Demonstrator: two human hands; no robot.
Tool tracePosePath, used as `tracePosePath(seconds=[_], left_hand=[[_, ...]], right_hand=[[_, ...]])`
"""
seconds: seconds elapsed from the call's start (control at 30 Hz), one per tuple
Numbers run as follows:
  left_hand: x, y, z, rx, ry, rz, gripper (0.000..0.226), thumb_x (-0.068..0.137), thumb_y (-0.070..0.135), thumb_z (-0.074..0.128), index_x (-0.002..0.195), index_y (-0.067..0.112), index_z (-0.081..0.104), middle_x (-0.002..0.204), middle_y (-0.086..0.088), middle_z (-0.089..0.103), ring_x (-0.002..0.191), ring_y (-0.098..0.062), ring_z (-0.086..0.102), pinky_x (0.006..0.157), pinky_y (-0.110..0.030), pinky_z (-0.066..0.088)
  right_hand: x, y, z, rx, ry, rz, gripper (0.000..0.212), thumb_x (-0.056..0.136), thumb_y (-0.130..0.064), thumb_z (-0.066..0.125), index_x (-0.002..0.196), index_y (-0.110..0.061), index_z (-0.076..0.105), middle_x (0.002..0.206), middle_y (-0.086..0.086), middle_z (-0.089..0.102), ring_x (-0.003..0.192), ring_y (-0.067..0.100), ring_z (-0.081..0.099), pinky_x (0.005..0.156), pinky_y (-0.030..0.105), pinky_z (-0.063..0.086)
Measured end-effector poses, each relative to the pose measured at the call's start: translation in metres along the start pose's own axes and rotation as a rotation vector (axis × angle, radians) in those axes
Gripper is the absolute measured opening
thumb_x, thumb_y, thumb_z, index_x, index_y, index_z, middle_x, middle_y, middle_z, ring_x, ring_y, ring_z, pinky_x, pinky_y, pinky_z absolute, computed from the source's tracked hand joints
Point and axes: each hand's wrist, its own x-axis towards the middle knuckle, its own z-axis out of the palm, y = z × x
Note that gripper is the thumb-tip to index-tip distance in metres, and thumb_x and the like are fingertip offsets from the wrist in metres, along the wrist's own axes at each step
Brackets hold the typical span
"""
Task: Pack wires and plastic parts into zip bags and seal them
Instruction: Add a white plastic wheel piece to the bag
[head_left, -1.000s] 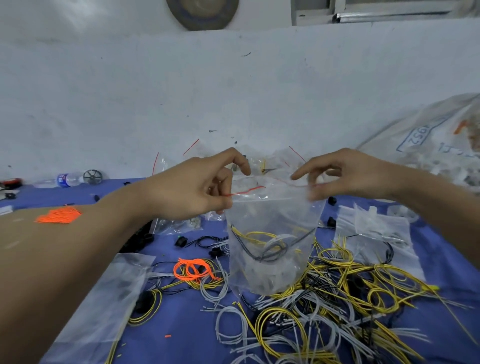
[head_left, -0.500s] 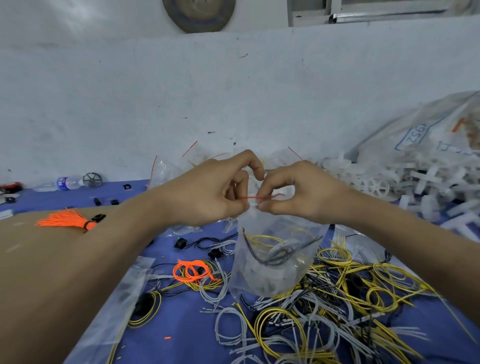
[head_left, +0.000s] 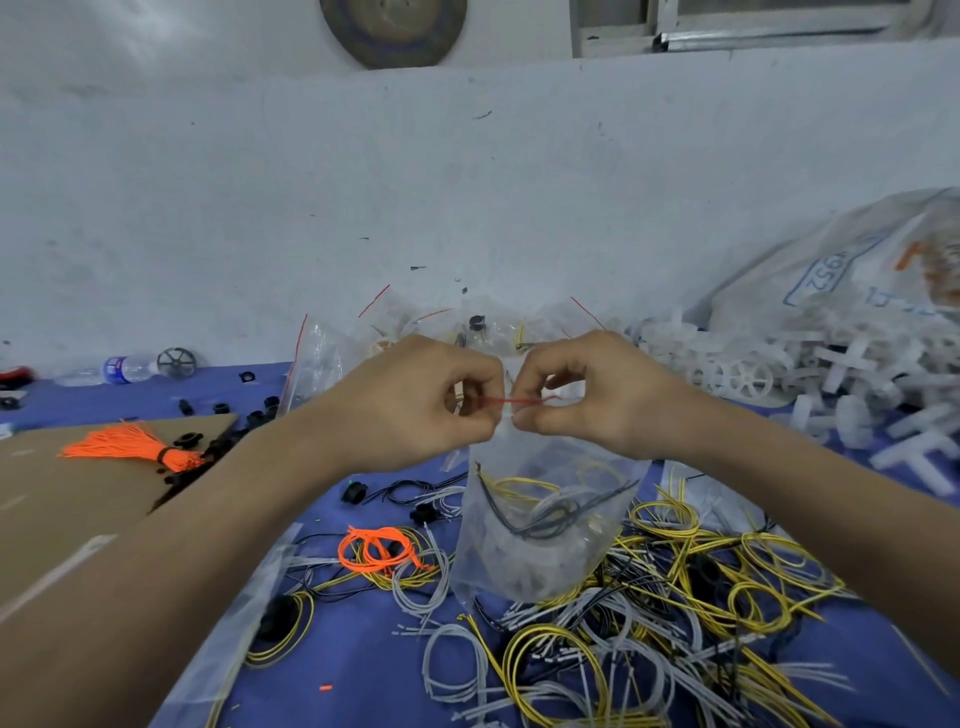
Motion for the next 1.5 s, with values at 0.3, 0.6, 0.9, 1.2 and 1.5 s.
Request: tracePosePath(seconds=[0.3, 0.6, 0.9, 1.2, 1.5], left_hand=[[-0.003, -0.009, 0.005, -0.042, -0.001, 0.037, 0.017, 0.080, 0.010, 0.067, 0.071, 0.024, 0.062, 0.069, 0.005, 0.059, 0.064, -0.009, 0.051, 0.057, -0.016, 0.038], [-0.008, -0.009, 0.011, -0.084, 0.008, 0.081, 0.017, 0.079, 0.010, 0.066, 0.070, 0.023, 0.060, 0.063, 0.014, 0.054, 0.061, -0.003, 0.048, 0.058, -0.009, 0.031], [-0.008, -0.010, 0.016, -0.056, 0.032, 0.065, 0.015, 0.083, 0.014, 0.067, 0.070, 0.020, 0.061, 0.066, 0.008, 0.055, 0.062, -0.005, 0.048, 0.058, -0.014, 0.033], [-0.004, -0.006, 0.020, 0.023, 0.033, 0.094, 0.021, 0.083, 0.015, 0.067, 0.070, 0.027, 0.056, 0.065, 0.014, 0.053, 0.060, 0.000, 0.049, 0.059, -0.016, 0.033], [-0.002, -0.002, 0.026, 0.057, 0.047, 0.103, 0.012, 0.080, 0.031, 0.058, 0.075, 0.021, 0.063, 0.069, 0.013, 0.053, 0.064, -0.007, 0.049, 0.066, -0.034, 0.046]], right_hand=[[-0.003, 0.002, -0.006, -0.020, -0.043, 0.043, 0.016, 0.080, -0.016, 0.073, 0.072, -0.026, 0.064, 0.076, -0.010, 0.065, 0.082, 0.010, 0.060, 0.090, 0.039, 0.045], [-0.009, 0.000, -0.010, -0.088, -0.110, 0.007, 0.003, 0.083, -0.011, 0.070, 0.082, -0.013, 0.068, 0.084, 0.002, 0.068, 0.082, 0.010, 0.057, 0.083, 0.024, 0.041], [-0.014, 0.007, -0.008, -0.288, -0.012, -0.097, 0.004, 0.083, -0.020, 0.071, 0.082, -0.016, 0.068, 0.077, -0.015, 0.058, 0.087, 0.009, 0.051, 0.080, 0.024, 0.038], [-0.018, 0.009, -0.004, -0.278, 0.022, -0.179, 0.005, 0.084, -0.018, 0.069, 0.084, -0.013, 0.069, 0.084, -0.004, 0.064, 0.092, 0.018, 0.052, 0.083, 0.030, 0.039], [-0.021, 0.016, -0.002, -0.292, 0.060, -0.220, 0.011, 0.082, -0.022, 0.072, 0.079, -0.012, 0.069, 0.079, -0.004, 0.063, 0.086, 0.016, 0.052, 0.081, 0.034, 0.040]])
